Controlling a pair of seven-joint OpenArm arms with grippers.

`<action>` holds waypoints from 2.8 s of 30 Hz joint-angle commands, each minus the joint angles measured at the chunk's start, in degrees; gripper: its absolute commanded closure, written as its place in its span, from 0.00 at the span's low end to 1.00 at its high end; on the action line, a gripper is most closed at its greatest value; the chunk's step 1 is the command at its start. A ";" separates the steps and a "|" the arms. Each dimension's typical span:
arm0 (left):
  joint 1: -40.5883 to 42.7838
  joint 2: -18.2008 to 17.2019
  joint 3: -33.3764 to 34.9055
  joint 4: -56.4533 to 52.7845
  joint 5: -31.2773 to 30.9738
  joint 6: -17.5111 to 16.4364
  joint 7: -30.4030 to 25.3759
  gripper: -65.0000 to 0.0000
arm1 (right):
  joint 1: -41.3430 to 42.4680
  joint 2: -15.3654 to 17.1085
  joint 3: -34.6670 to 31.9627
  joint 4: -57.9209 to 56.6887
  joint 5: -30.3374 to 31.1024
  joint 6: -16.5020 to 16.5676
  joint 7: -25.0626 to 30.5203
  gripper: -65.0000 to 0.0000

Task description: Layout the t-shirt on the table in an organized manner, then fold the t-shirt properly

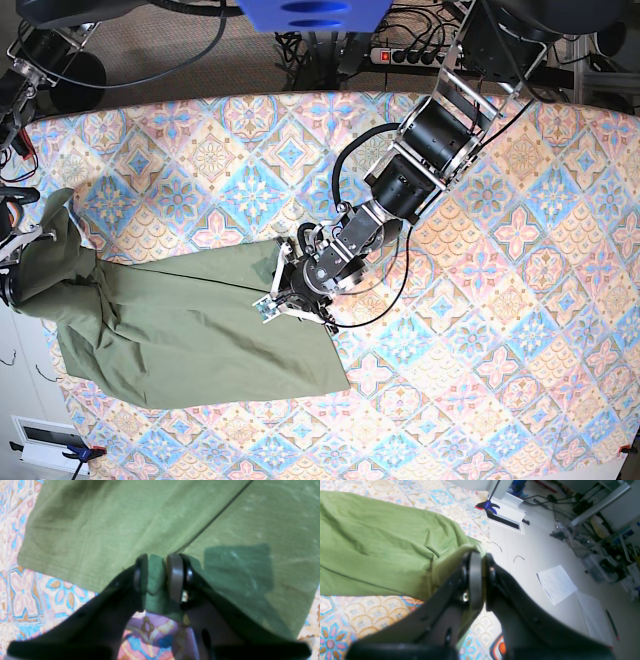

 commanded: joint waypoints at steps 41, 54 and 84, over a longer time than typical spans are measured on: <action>2.61 -18.19 -8.76 28.45 -2.54 0.25 9.77 0.64 | -5.14 -4.13 2.20 4.06 0.55 -0.39 1.63 1.00; -10.67 -5.53 -9.11 -5.22 -17.84 0.51 -4.38 0.36 | -5.23 -4.13 4.40 4.15 0.55 -0.39 1.63 1.00; -5.92 -1.67 -8.76 -10.93 -27.24 0.25 -8.95 0.59 | -5.23 -4.13 7.04 6.00 0.73 -0.39 1.55 1.00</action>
